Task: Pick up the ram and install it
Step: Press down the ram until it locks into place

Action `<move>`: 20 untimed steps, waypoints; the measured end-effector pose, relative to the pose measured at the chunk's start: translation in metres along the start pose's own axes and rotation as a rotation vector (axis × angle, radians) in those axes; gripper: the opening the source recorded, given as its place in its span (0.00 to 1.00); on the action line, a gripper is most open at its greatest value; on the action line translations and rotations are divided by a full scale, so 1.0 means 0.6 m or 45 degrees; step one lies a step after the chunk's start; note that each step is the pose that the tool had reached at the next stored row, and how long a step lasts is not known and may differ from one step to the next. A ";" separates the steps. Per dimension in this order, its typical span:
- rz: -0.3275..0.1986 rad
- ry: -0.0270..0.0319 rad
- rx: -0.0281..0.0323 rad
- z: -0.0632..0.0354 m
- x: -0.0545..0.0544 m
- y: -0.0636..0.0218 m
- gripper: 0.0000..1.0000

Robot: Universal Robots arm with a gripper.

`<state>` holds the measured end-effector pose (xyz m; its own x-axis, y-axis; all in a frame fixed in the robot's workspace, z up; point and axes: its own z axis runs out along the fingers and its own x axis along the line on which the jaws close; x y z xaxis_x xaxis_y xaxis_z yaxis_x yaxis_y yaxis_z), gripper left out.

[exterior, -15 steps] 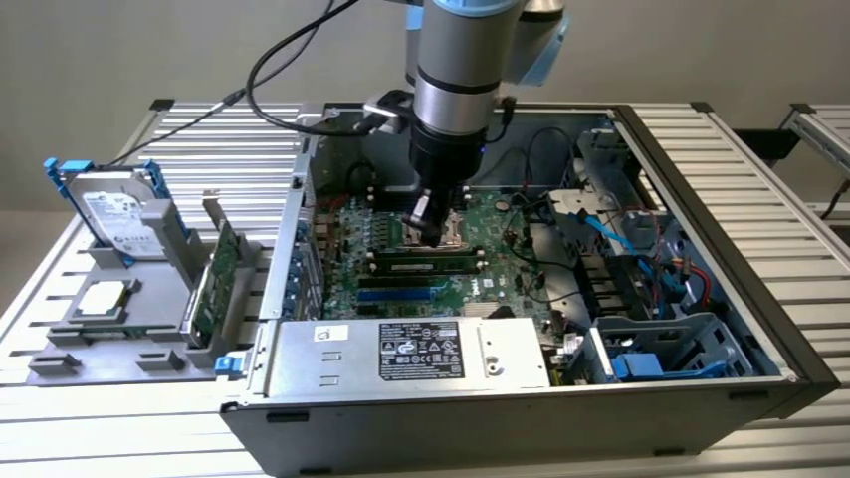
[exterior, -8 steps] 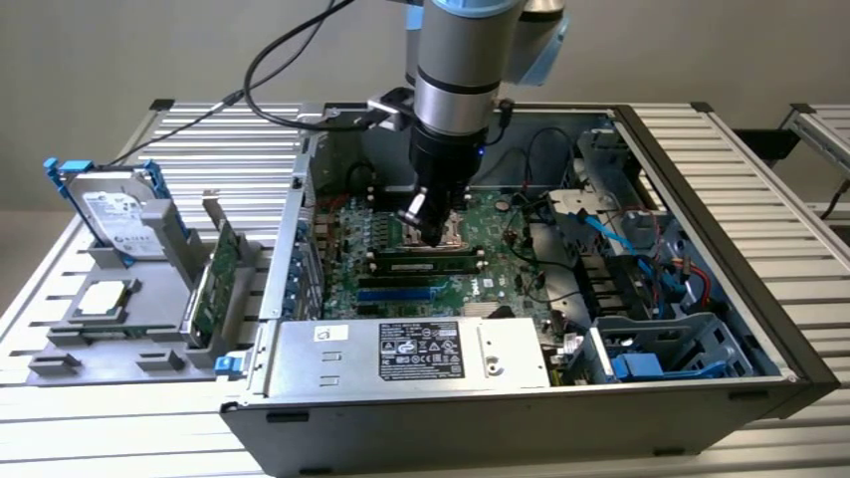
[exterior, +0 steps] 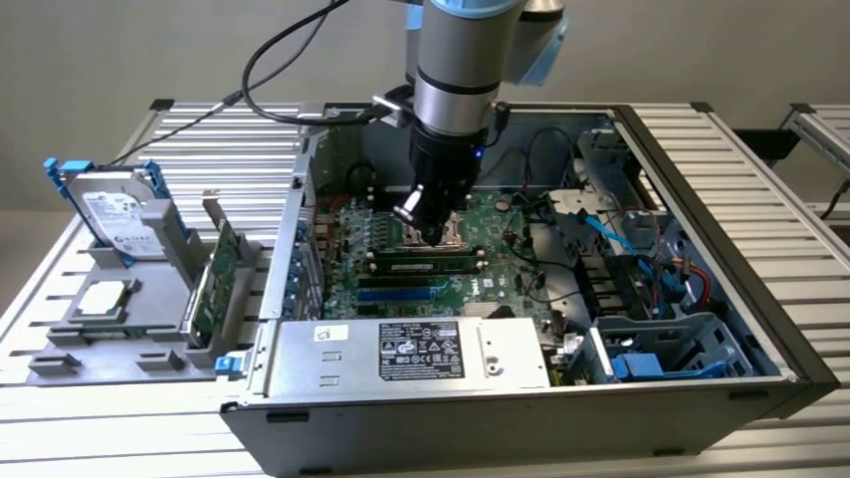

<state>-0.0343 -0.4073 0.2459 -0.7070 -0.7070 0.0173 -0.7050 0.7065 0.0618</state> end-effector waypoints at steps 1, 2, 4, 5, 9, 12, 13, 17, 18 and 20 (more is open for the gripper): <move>0.020 -0.0012 -0.0003 0.000 0.000 0.000 0.11; 0.041 -0.0025 -0.0007 0.000 0.000 0.000 0.11; 0.082 -0.0049 -0.0014 0.000 0.000 0.000 0.11; 0.102 -0.0063 -0.0018 0.000 0.000 0.000 0.11; 0.183 -0.0114 -0.0032 0.000 0.000 0.000 0.11; 0.245 -0.0151 -0.0042 0.000 0.000 0.000 0.11; 0.265 -0.0164 -0.0046 0.000 0.000 0.000 0.11; 0.348 -0.0216 -0.0060 0.000 0.000 0.000 0.11; 0.368 -0.0228 -0.0064 0.000 0.000 0.000 0.11; 0.408 -0.0253 -0.0071 0.000 0.000 0.000 0.11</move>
<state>-0.0344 -0.4073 0.2460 -0.8941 -0.4475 0.0173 -0.4457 0.8930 0.0618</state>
